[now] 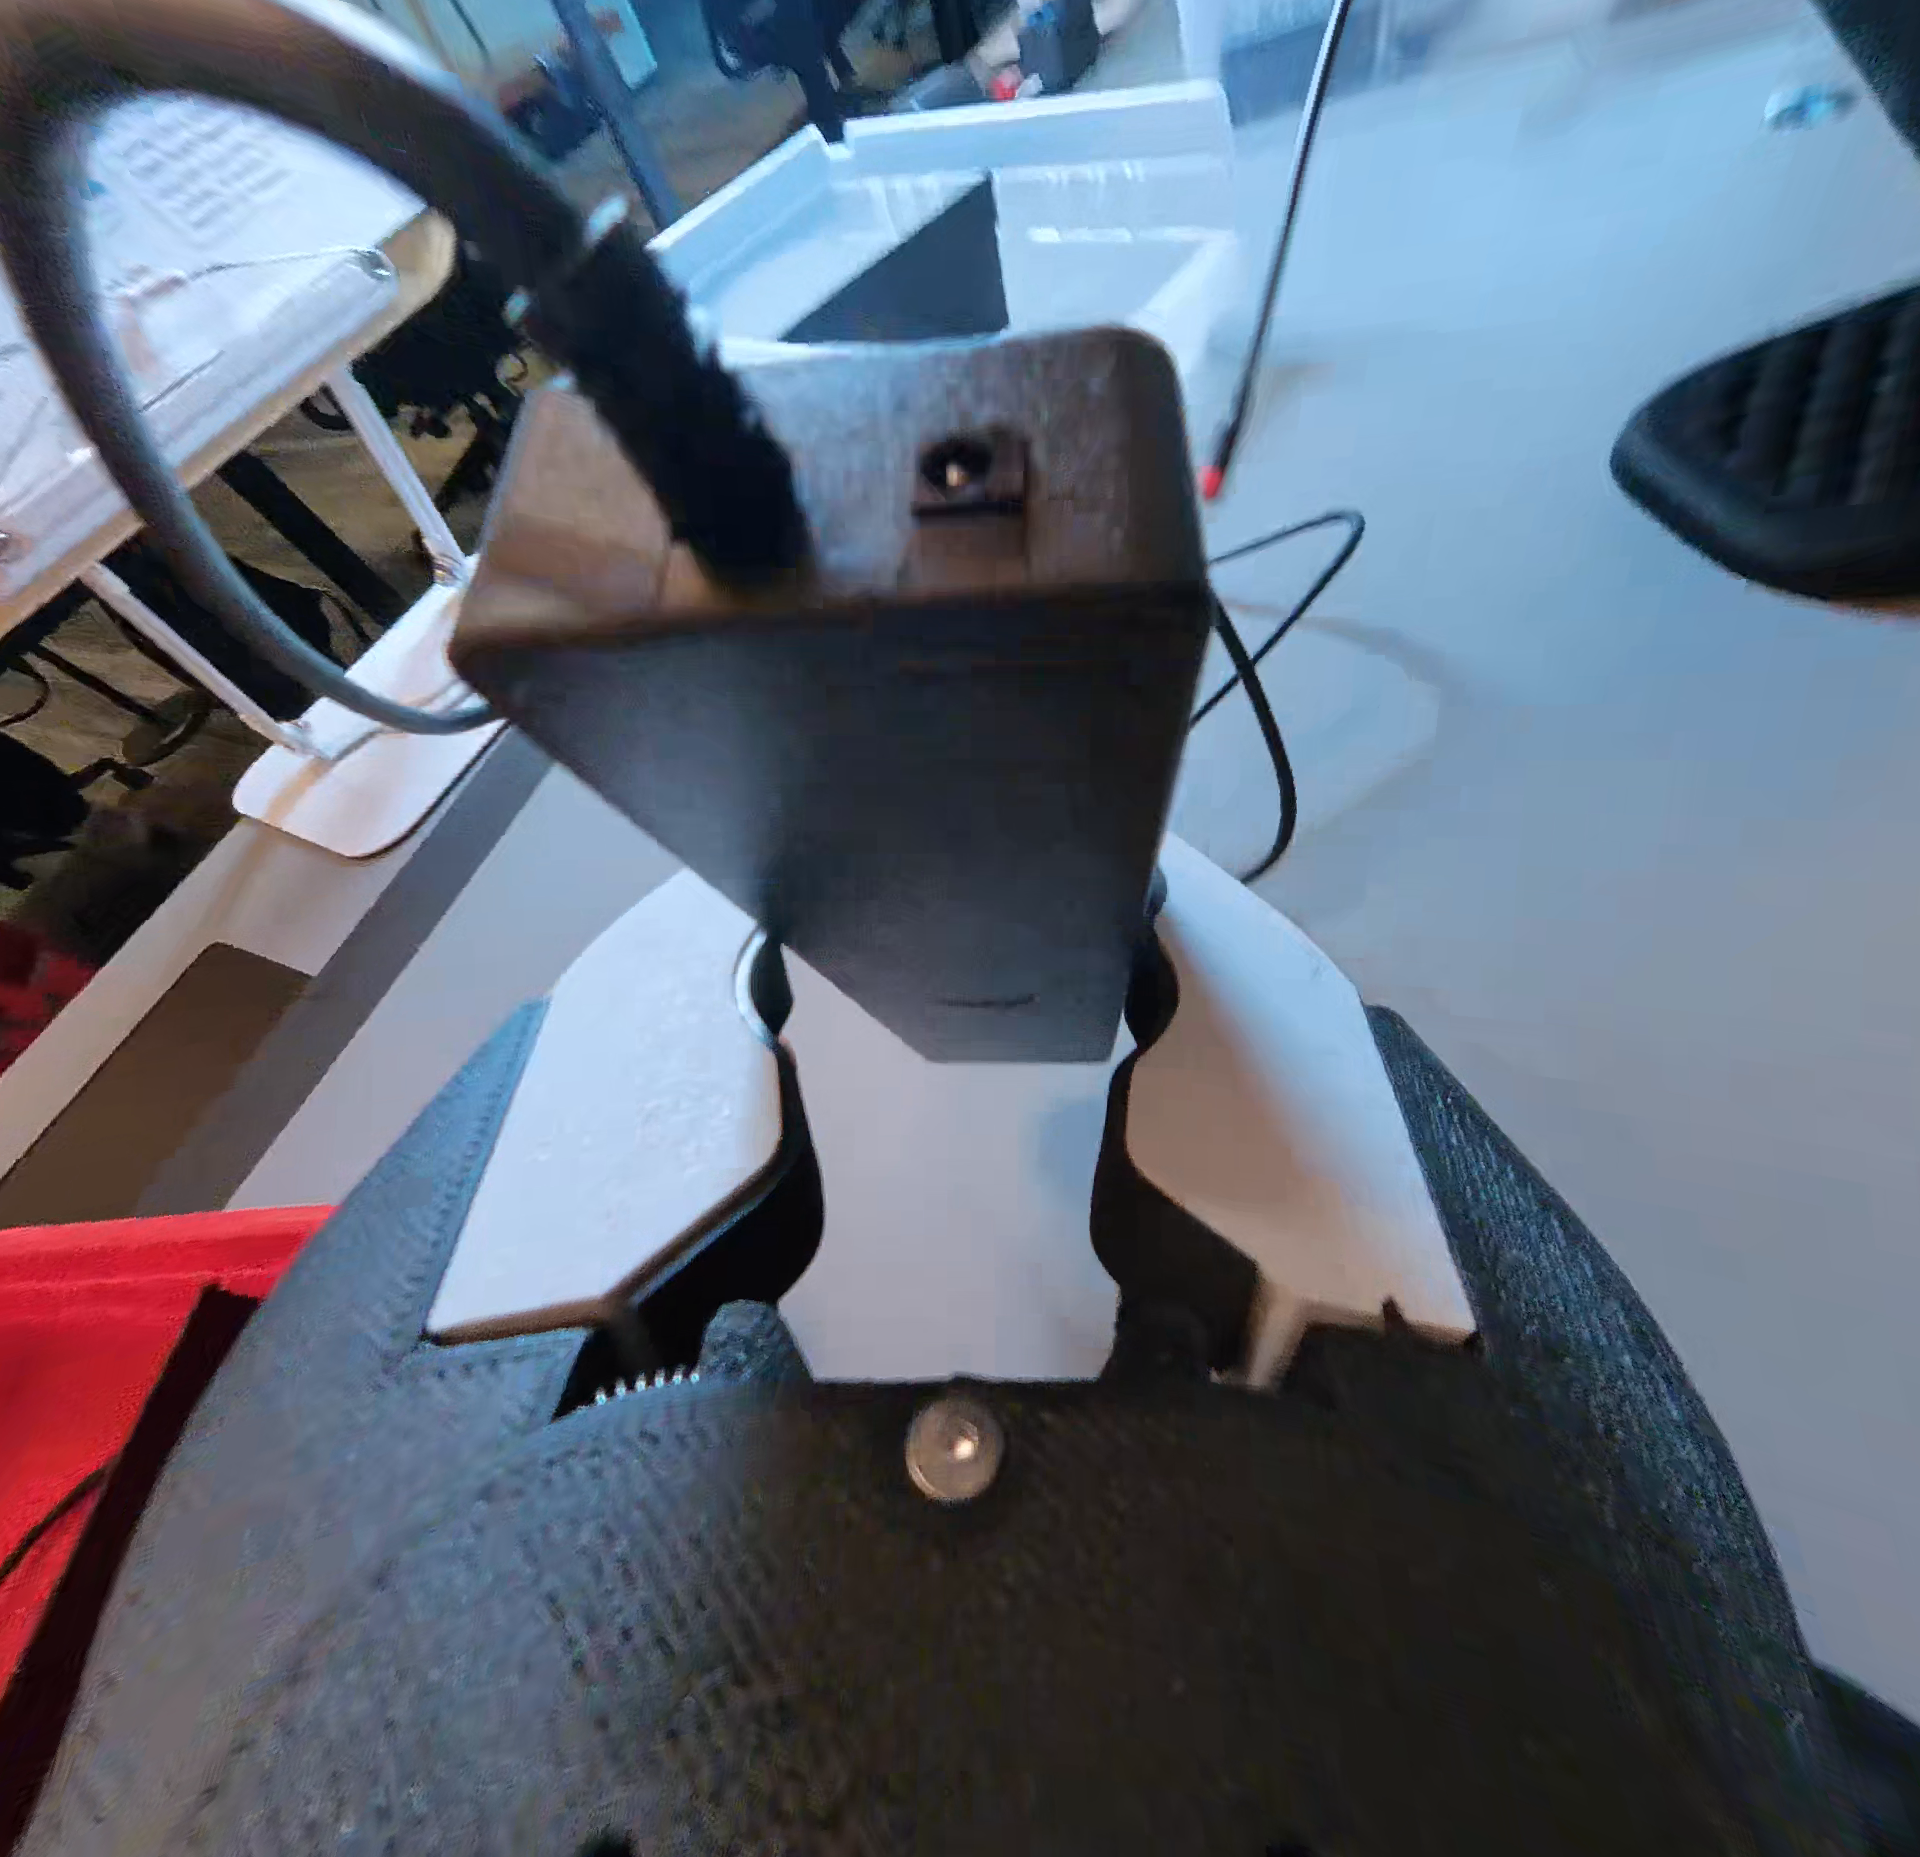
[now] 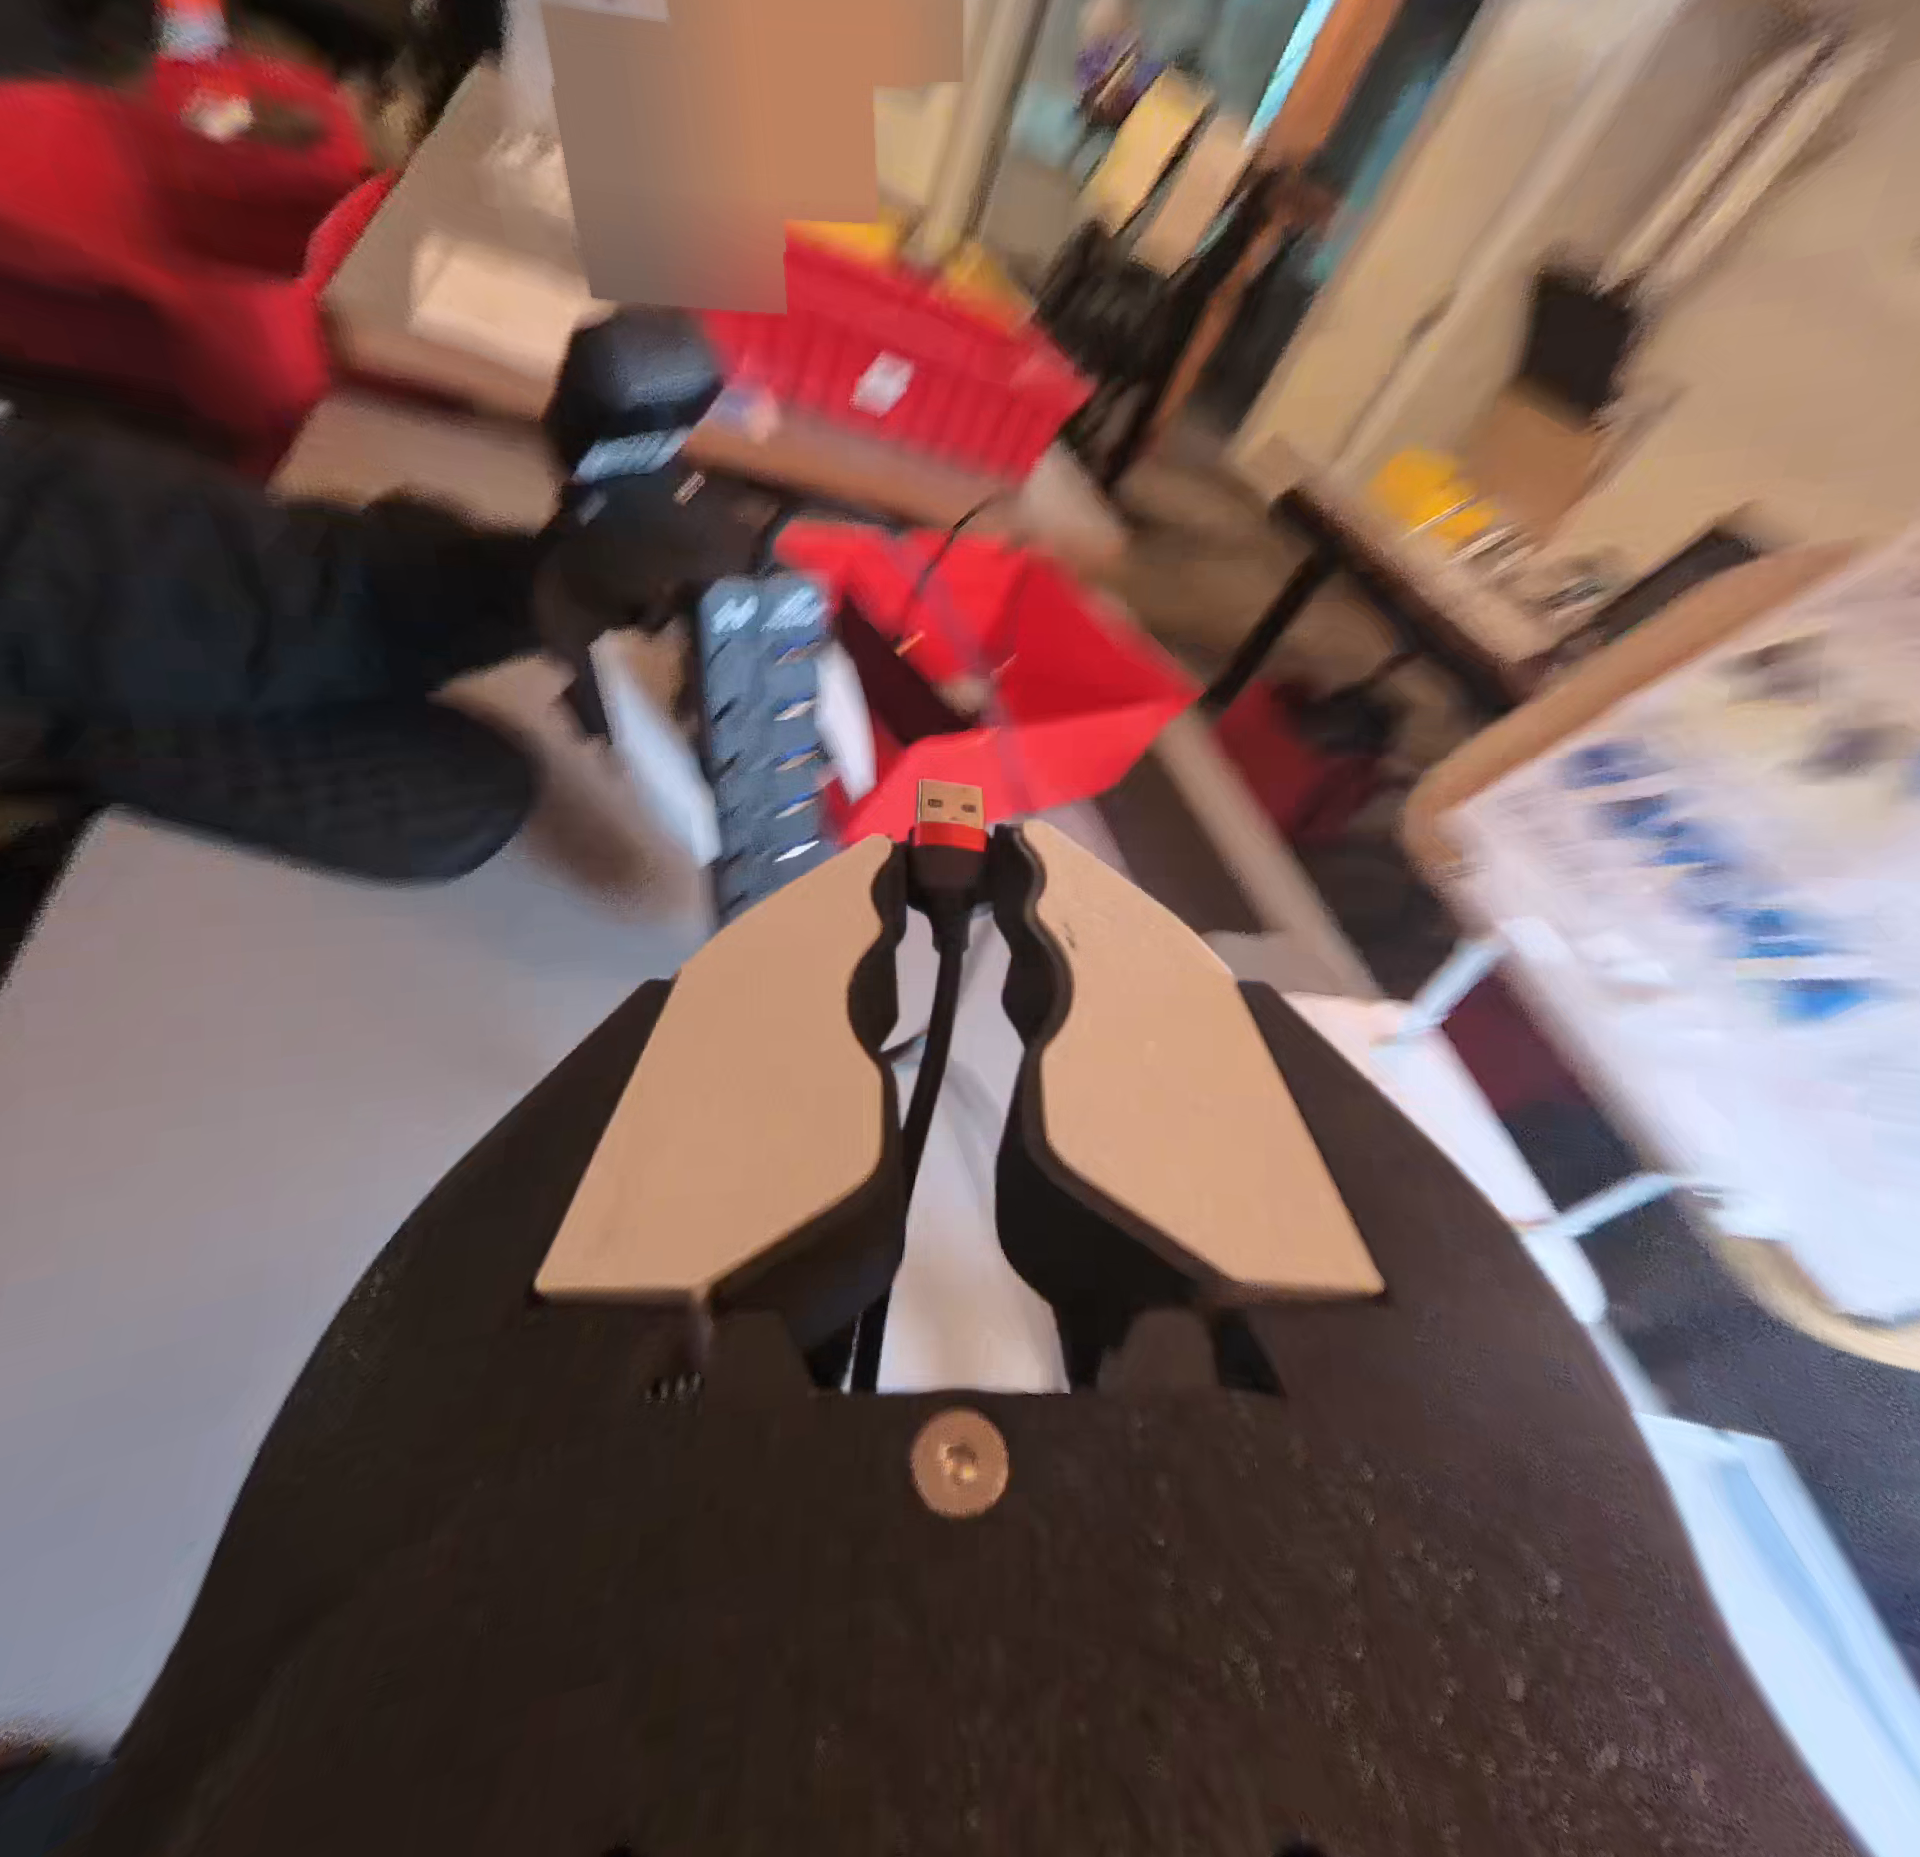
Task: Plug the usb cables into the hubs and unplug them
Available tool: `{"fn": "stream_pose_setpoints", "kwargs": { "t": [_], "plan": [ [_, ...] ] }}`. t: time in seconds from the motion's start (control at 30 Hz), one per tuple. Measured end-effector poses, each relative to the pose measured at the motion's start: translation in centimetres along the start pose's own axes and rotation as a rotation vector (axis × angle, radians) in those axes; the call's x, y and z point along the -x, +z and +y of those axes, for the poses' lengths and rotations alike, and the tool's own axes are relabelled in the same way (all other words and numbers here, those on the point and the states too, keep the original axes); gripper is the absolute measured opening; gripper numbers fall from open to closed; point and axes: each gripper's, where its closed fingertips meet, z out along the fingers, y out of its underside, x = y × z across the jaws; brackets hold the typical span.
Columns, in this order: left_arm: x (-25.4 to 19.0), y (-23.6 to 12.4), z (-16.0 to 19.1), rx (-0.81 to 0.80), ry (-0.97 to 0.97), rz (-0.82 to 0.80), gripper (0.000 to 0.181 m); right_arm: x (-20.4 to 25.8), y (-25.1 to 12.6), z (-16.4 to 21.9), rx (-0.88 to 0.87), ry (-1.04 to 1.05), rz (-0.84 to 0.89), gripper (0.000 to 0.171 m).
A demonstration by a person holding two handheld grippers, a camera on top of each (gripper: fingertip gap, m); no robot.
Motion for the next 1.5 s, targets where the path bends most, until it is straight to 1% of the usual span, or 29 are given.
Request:
{"fn": "stream_pose_setpoints", "kwargs": {
  "t": [0.07,0.1,0.13,0.17,0.23,0.27,0.37,0.43,0.5,0.53,0.57,0.6,0.63,0.7,0.77,0.87,0.93,1.03,1.1,1.13,1.2,1.27,1.33,1.37,1.43,1.5],
  "plan": [
    [0.5,0.1,-0.4,-0.029,-0.04,-0.023,0.065,-3.9,-3.0,-2.9,-0.115,-0.048,0.198,0.016],
    [0.8,0.1,-0.5,-0.035,-0.054,-0.04,0.065,-5.9,-4.3,-3.7,-0.146,-0.072,0.308,0.016],
    [1.0,0.1,-0.4,-0.039,-0.065,-0.05,0.065,-7.8,-5.2,-3.7,-0.138,-0.094,0.39,0.015],
    [1.0,0.2,-0.4,-0.043,-0.072,-0.047,0.065,-9.2,-5.6,-2.9,-0.098,-0.098,0.429,0.015],
    [1.1,0.3,-0.3,-0.048,-0.089,-0.049,0.065,-11.8,-5.6,-0.4,-0.03,-0.071,0.472,0.016],
    [1.1,0.3,-0.2,-0.04,-0.093,-0.049,0.065,-12.8,-5.5,1.4,0.007,-0.04,0.474,0.016],
    [1.0,0.3,-0.3,-0.05,-0.097,-0.041,0.065,-14.3,-4.6,8.9,0.151,0.093,0.45,0.016],
    [0.9,0.3,-0.4,-0.063,-0.109,-0.029,0.065,-13.2,-3.8,14.6,0.284,0.207,0.366,0.016],
    [0.8,0.5,-0.5,-0.07,-0.121,-0.019,0.064,-11.7,-3.6,19.7,0.46,0.259,0.316,0.019],
    [0.7,0.6,-0.4,-0.071,-0.129,-0.014,0.064,-11.3,-3.7,21.3,0.528,0.252,0.315,0.029],
    [0.6,0.7,-0.3,-0.069,-0.137,-0.008,0.064,-11.1,-3.7,22.0,0.558,0.248,0.313,0.038],
    [0.5,0.9,-0.3,-0.067,-0.144,0.002,0.064,-11.0,-3.5,21.7,0.543,0.262,0.304,0.047],
    [0.3,1.0,-0.3,-0.068,-0.151,0.01,0.063,-11.1,-3.4,20.6,0.494,0.287,0.3,0.051],
    [-0.1,1.4,-0.3,-0.071,-0.165,0.028,0.063,-11.4,-3.1,17.6,0.365,0.32,0.303,0.051],
    [-0.7,1.8,-0.5,-0.07,-0.169,0.049,0.062,-10.4,-2.4,14.8,0.287,0.308,0.256,0.049],
    [-1.6,2.3,-0.6,-0.06,-0.155,0.07,0.061,-6.0,-0.1,11.7,0.279,0.228,0.077,0.046],
    [-2.3,2.6,-0.7,-0.05,-0.138,0.092,0.061,-2.5,1.8,10.0,0.307,0.128,-0.034,0.046],
    [-3.6,3.0,-0.7,-0.034,-0.06,0.113,0.061,1.4,4.3,8.6,0.385,-0.063,-0.103,0.056],
    [-4.2,3.0,-1.2,-0.051,-0.038,0.13,0.06,3.1,5.5,9.2,0.453,-0.108,-0.134,0.063],
    [-4.4,2.9,-1.4,-0.059,-0.026,0.13,0.06,3.2,5.9,10.2,0.507,-0.117,-0.126,0.063],
    [-4.5,2.7,-1.8,-0.077,-0.002,0.124,0.06,2.2,6.1,13.5,0.646,-0.097,-0.083,0.068],
    [-4.0,2.5,-2.0,-0.081,0.001,0.093,0.06,1.7,5.4,17.8,0.809,0.005,-0.085,0.073],
    [-3.2,2.2,-2.0,-0.084,-0.011,0.057,0.06,2.9,4.5,21.2,0.937,0.107,-0.162,0.079],
    [-2.7,2.0,-1.9,-0.085,-0.021,0.043,0.06,3.8,4.3,22.3,0.971,0.126,-0.21,0.08],
    [-1.4,1.8,-1.5,-0.075,-0.048,-0.009,0.06,6.3,4.2,22.9,0.996,0.162,-0.333,0.086],
    [-0.3,1.7,-0.8,-0.053,-0.079,-0.045,0.06,8.6,4.6,22.3,0.983,0.175,-0.439,0.086]
  ]
}}
